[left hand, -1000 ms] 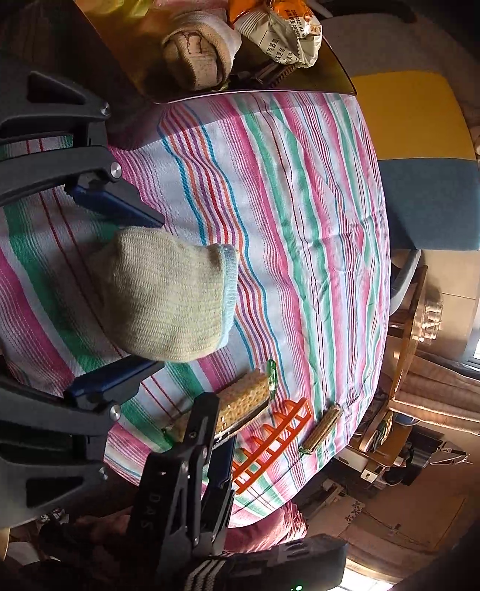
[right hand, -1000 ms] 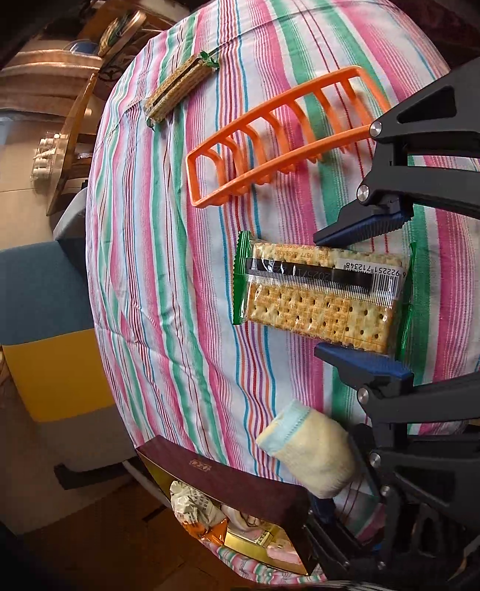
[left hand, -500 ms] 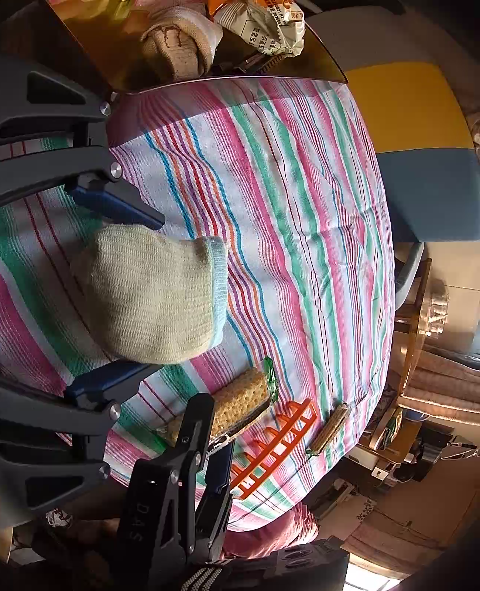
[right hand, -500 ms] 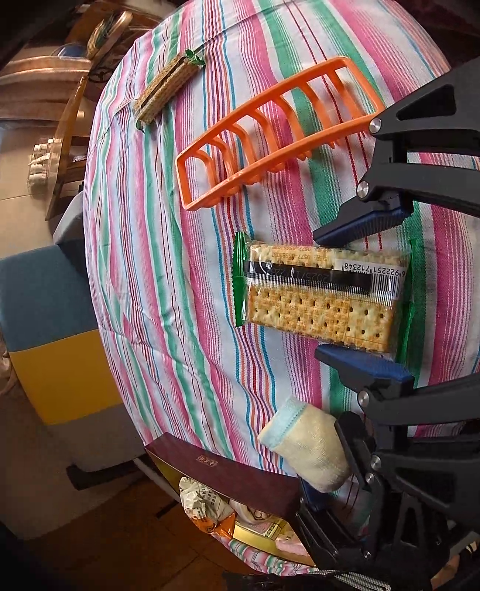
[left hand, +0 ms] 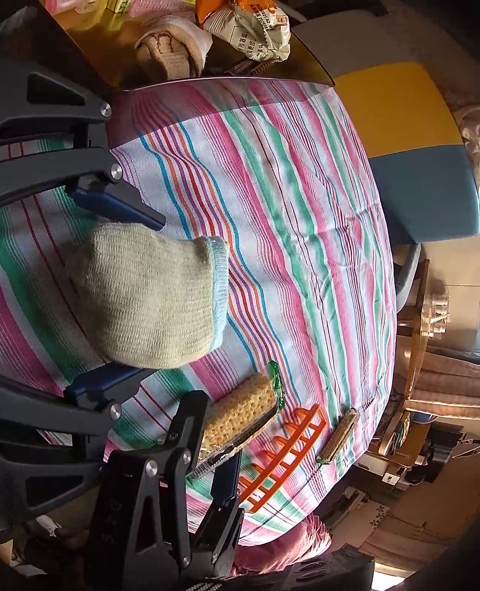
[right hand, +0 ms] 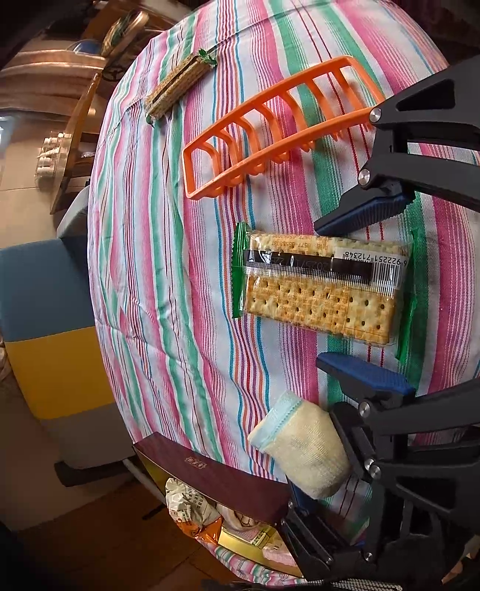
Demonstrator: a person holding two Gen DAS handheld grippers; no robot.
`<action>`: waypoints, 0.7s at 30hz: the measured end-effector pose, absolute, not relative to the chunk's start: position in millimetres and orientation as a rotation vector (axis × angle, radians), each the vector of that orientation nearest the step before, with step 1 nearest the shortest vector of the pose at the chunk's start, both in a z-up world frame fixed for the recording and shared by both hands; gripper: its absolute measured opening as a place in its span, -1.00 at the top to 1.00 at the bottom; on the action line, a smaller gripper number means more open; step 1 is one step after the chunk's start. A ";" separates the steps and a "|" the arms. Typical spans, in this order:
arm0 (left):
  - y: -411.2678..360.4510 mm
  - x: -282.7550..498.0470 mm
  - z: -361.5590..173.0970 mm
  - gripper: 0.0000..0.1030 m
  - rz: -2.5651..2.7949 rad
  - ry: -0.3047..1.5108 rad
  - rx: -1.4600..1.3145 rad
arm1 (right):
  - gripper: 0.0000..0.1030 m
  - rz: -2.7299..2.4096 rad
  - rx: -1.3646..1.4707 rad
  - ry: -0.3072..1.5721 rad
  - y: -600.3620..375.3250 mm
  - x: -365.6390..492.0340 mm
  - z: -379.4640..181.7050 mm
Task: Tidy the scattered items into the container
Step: 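Carry the sock and cracker pack over the gold tray with both tools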
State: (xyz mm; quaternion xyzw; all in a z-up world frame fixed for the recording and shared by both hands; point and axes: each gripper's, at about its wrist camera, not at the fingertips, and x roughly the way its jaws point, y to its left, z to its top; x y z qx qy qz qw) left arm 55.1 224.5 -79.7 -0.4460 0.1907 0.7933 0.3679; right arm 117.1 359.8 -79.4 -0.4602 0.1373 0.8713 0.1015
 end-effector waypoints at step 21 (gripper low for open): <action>187.8 43.2 -38.8 -0.20 2.082 0.234 -1.087 | 0.04 2.574 -1.280 0.407 362.3 126.9 -71.3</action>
